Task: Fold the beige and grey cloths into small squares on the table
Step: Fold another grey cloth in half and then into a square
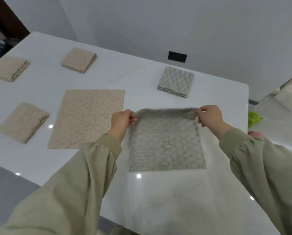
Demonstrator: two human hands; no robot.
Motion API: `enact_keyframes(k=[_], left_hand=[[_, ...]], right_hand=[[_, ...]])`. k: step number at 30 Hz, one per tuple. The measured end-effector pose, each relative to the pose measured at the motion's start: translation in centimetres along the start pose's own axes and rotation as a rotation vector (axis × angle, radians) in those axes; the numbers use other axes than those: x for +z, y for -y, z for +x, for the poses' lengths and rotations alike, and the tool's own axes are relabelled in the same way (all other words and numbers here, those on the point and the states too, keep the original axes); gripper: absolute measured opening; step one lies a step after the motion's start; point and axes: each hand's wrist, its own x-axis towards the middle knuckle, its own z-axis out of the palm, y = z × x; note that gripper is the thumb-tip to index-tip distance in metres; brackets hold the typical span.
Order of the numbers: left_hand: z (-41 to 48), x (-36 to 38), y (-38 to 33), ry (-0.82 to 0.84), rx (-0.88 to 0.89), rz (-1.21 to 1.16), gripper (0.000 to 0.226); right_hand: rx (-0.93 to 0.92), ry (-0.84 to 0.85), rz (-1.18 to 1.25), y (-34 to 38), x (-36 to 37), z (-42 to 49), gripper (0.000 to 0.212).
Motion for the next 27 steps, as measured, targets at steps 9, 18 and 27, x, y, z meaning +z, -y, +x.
enact_keyframes(k=[9, 18, 27], left_hand=[[-5.8, -3.4, 4.3, 0.051, -0.02, -0.072, 0.01], [-10.3, -5.2, 9.1, 0.037, -0.023, 0.018, 0.015], [-11.2, -5.6, 11.2, 0.035, 0.047, 0.305, 0.016]], right_hand=[[0.282, 0.081, 0.562, -3.0, 0.4, -4.5, 0.019], [0.155, 0.034, 0.302, -8.2, 1.9, -9.3, 0.018], [0.097, 0.006, 0.196, -11.0, 2.4, -10.5, 0.02]])
